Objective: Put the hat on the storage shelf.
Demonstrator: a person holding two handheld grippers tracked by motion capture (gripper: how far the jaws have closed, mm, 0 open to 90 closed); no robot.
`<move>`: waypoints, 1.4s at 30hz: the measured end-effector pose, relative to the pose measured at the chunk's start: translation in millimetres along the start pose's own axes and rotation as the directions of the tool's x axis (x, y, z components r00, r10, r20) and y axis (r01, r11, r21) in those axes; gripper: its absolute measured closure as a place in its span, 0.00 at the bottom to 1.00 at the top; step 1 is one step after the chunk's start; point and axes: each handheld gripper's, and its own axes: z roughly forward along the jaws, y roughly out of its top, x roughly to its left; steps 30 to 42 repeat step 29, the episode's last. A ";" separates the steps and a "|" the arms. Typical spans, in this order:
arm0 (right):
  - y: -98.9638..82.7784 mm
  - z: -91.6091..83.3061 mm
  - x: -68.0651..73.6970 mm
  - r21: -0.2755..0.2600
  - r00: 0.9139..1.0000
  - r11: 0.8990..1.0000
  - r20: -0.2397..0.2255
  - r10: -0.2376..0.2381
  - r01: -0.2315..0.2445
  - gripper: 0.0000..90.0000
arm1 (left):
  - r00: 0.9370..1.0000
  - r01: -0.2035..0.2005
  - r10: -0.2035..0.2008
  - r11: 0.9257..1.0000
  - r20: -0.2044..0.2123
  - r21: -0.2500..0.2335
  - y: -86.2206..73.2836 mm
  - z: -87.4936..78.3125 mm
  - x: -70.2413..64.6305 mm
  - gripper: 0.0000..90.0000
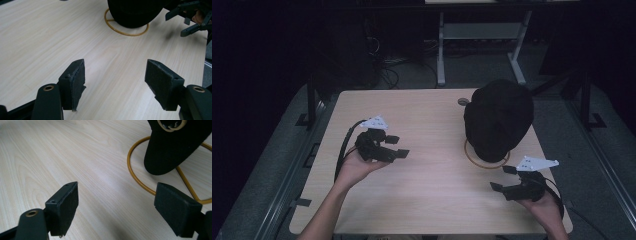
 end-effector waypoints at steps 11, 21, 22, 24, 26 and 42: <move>-0.9 1.9 5.9 0.004 1.000 1.000 0.005 -0.005 0.005 0.21 | 1.000 0.011 -0.011 1.000 -0.007 0.003 -32.1 -7.2 -3.4 0.35; -3.1 0.9 17.6 0.016 1.000 1.000 0.014 -0.016 0.016 0.22 | 0.998 0.061 -0.062 0.997 -0.010 -0.037 -59.0 -21.5 -8.2 0.32; -2.9 1.0 17.8 0.016 1.000 1.000 0.015 -0.014 0.014 0.21 | 0.998 0.064 -0.065 0.997 -0.008 -0.044 -61.7 -22.3 -9.3 0.31; -2.9 1.0 18.0 0.014 1.000 1.000 0.015 -0.016 0.016 0.21 | 0.997 0.072 -0.071 0.996 0.005 -0.050 -67.5 -22.2 -11.7 0.30; -2.7 1.6 18.1 0.015 1.000 1.000 0.012 -0.027 0.027 0.21 | 0.997 0.072 -0.072 0.997 0.014 -0.021 -70.2 -21.7 -12.1 0.30; -2.5 4.0 19.6 0.019 1.000 0.999 0.002 -0.031 0.031 0.21 | 0.996 0.081 -0.080 0.995 0.034 -0.052 -69.4 -26.7 -10.1 0.29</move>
